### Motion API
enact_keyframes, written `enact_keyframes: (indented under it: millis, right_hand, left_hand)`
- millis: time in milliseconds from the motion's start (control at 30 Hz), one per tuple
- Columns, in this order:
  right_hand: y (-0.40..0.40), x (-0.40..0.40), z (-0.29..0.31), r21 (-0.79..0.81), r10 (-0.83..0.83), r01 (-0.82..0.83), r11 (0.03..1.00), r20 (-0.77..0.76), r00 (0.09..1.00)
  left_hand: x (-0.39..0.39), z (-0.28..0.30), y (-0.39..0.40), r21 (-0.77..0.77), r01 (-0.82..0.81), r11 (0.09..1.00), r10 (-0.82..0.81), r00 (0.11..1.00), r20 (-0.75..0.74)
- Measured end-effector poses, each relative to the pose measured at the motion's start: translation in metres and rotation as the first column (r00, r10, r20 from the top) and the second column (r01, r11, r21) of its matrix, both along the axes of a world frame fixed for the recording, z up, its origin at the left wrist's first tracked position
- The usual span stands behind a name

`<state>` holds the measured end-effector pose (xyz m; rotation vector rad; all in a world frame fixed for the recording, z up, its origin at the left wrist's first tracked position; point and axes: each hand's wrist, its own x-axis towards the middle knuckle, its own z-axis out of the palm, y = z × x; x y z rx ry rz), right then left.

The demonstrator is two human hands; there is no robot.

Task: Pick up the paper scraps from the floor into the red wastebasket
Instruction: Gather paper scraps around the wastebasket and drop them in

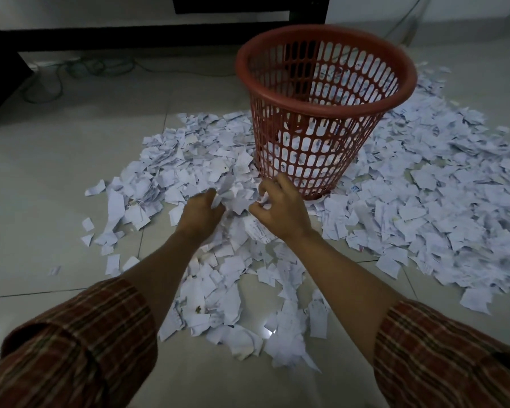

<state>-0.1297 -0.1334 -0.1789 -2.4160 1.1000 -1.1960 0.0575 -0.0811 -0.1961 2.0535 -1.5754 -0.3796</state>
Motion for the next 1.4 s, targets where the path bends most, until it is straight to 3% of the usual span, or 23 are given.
enact_keyframes:
  millis: [200,433,567,833,933,1067,1233,1400]
  right_hand:
    - [0.002,0.026,0.06,-0.085,0.064,-0.056,0.995,0.096,0.993]
    - [-0.01,0.032,0.158,-0.211,0.177,-0.149,0.966,0.122,0.977]
    - [-0.032,0.02,0.198,-0.228,0.133,-0.108,0.968,0.097,0.986]
    - [-0.086,-0.01,0.228,-0.1,-0.052,0.051,0.994,-0.003,0.999]
    - [-0.11,-0.011,0.225,-0.021,-0.159,0.16,0.987,0.035,0.987]
    - [-0.133,-0.016,0.219,0.043,-0.23,0.232,0.972,-0.041,0.972]
    - [-0.156,-0.028,0.205,0.247,-0.206,0.242,0.938,-0.162,0.965]
    - [-0.154,-0.045,0.196,0.417,-0.027,0.237,0.878,-0.45,0.892]
  left_hand:
    - [0.01,0.058,-0.01,-0.159,-0.06,0.985,0.052,0.997,-0.053]
    - [0.031,0.153,-0.036,-0.298,0.035,0.954,0.0,0.993,0.115]
    - [0.033,0.197,-0.048,-0.324,0.132,0.937,-0.06,0.973,0.223]
    - [-0.007,0.24,-0.092,-0.411,0.285,0.866,-0.203,0.951,0.231]
    - [-0.021,0.248,-0.113,-0.447,0.356,0.82,-0.255,0.928,0.272]
    - [-0.036,0.255,-0.135,-0.529,0.285,0.799,-0.229,0.958,0.171]
    - [-0.054,0.245,-0.149,-0.502,0.284,0.817,-0.237,0.959,0.156]
    - [-0.065,0.236,-0.166,-0.468,0.279,0.838,-0.242,0.96,0.139]
